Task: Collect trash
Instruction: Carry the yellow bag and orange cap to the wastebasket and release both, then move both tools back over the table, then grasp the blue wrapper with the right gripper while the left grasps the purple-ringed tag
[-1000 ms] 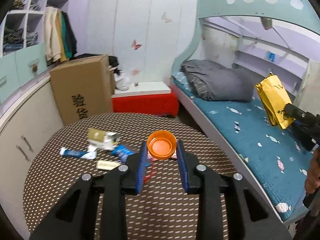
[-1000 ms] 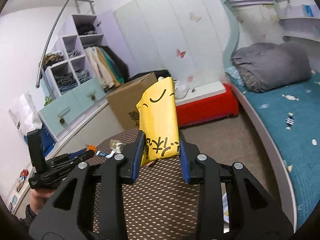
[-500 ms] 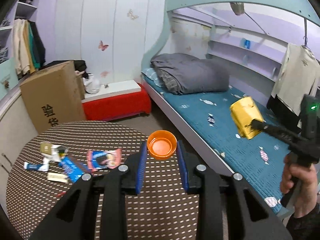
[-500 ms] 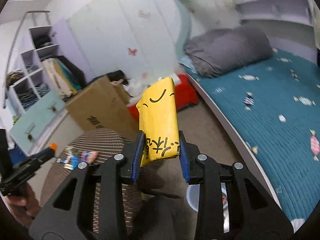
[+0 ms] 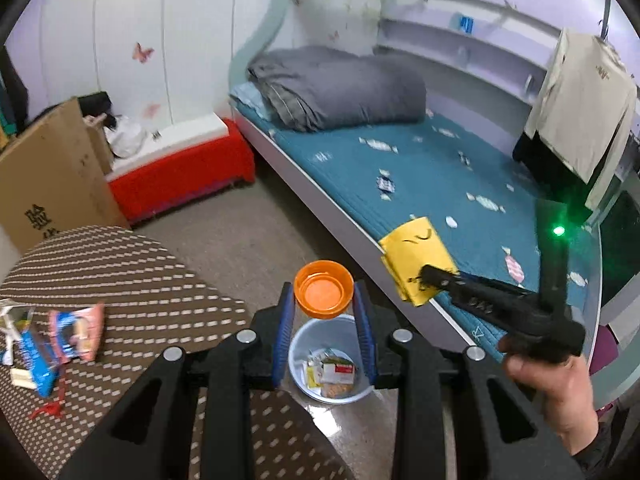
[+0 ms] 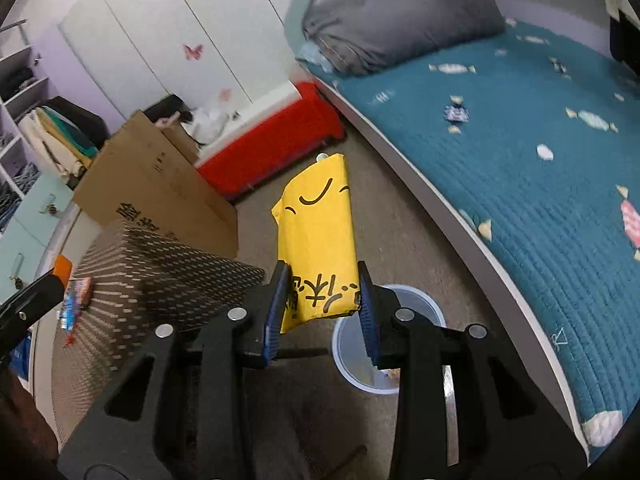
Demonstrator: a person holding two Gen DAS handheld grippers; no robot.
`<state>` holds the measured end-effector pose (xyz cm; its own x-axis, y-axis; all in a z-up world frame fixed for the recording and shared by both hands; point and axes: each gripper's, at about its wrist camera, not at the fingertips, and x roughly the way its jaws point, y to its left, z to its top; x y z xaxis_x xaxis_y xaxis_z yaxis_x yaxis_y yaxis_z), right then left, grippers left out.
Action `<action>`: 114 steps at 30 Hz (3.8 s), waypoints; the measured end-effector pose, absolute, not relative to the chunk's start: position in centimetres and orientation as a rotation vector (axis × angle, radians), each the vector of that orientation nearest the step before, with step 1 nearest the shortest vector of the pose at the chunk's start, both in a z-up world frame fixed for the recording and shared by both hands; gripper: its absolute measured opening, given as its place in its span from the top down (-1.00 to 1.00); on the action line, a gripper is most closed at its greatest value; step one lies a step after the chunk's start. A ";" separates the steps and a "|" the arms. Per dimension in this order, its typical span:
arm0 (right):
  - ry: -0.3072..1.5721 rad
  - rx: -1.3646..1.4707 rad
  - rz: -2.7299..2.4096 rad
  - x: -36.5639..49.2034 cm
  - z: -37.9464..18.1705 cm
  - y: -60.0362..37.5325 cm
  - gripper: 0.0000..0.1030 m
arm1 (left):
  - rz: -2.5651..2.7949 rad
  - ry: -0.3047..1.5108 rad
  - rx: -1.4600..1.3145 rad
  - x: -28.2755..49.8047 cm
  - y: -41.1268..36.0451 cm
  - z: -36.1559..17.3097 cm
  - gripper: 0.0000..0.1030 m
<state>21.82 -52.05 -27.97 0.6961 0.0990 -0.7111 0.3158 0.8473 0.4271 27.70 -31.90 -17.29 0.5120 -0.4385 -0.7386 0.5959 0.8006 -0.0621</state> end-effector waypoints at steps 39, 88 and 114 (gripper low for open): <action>0.609 0.699 -0.229 16.5 -24.7 -55.5 -0.88 | -0.553 0.887 0.310 29.9 -38.2 -21.4 -0.83; 0.801 0.089 0.401 30.5 -17.2 -15.4 -0.87 | -0.077 0.729 0.055 26.8 3.8 -17.7 -0.85; 0.864 0.012 0.504 33.9 -20.7 -11.4 0.40 | -0.125 0.778 0.034 29.7 5.2 -19.7 -0.85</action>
